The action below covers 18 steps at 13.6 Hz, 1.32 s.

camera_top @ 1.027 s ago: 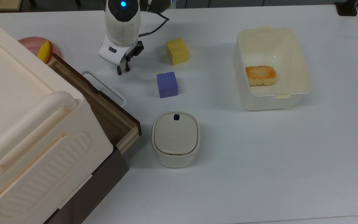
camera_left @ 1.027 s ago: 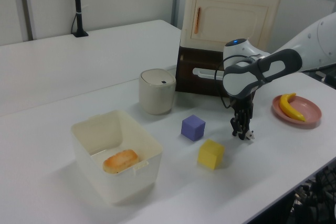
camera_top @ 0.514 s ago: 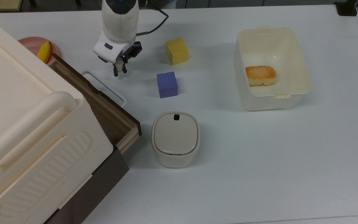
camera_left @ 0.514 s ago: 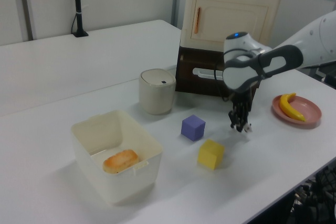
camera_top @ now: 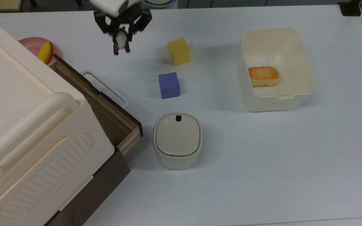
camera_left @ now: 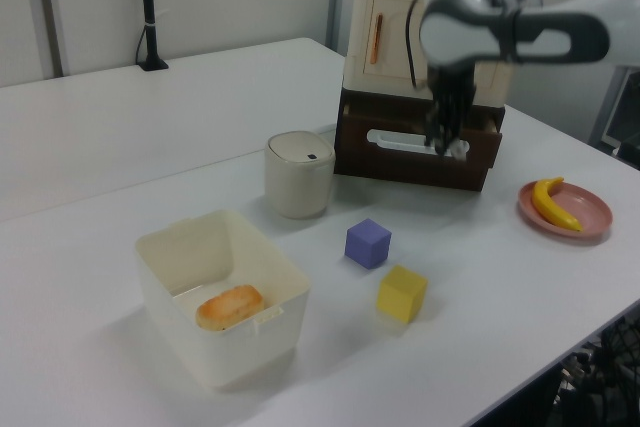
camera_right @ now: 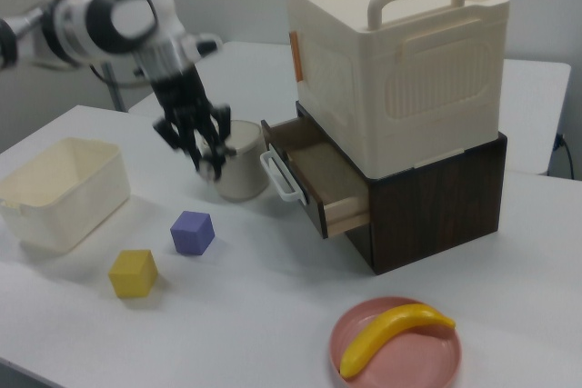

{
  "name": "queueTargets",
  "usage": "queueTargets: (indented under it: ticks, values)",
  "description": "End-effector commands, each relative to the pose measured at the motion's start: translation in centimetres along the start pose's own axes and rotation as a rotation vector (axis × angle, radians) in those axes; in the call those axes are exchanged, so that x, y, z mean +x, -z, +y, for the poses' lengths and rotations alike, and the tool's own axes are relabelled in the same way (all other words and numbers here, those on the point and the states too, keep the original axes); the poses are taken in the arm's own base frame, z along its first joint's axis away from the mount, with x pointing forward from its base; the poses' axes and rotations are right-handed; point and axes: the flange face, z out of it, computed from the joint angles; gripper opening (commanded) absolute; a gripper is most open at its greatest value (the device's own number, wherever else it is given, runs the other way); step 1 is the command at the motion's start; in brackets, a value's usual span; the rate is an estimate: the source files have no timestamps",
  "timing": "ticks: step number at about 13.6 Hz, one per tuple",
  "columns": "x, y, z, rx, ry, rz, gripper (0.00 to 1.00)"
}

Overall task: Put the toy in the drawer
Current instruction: 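Lift the panda toy up from the table, then carry the panda toy over the open drawer and lower it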

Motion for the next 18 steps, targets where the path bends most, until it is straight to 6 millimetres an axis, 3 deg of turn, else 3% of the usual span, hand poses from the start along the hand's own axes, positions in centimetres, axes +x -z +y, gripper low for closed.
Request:
queueTargets:
  ticks: [1,5,9,12,18]
  values:
    - [0.3,5.9,1.0,0.000,-0.085,0.064,0.00]
    - [0.8,4.3,2.3,-0.009,-0.097,0.053,0.00]
    - [1.7,1.9,6.5,-0.008,-0.163,0.067,0.00]
    - [3.7,0.6,9.5,-0.002,-0.273,0.076,0.00]
    - [6.2,-1.5,12.5,-0.013,-0.406,0.085,0.00]
